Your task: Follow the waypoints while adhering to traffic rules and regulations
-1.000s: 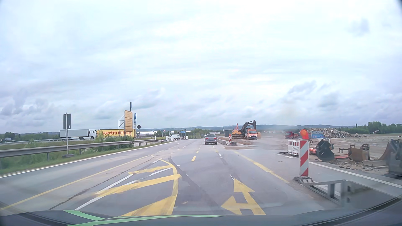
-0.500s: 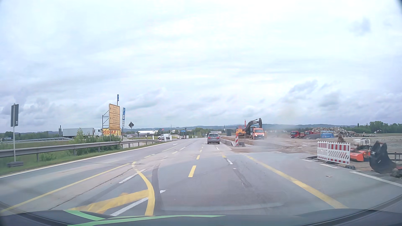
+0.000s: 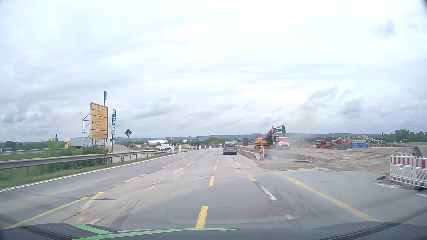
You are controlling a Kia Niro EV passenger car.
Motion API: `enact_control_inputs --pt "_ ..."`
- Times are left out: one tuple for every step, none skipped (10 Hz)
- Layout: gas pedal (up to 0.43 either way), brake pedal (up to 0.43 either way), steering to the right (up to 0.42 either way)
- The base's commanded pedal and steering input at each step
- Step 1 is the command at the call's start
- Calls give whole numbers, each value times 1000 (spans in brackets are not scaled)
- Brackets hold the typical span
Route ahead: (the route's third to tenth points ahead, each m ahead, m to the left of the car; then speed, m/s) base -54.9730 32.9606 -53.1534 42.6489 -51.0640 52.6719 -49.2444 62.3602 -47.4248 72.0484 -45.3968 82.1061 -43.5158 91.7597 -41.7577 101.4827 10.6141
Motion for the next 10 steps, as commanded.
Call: enact_control_inputs --pt "0 24 -5" --pt "0 61 -4" --pt "0 98 -5" --pt "0 116 -4" --pt "0 134 -4" --pt "0 134 -4" --pt "0 140 -1" --pt "0 152 -2" --pt "0 165 -1" --pt "0 165 -1"
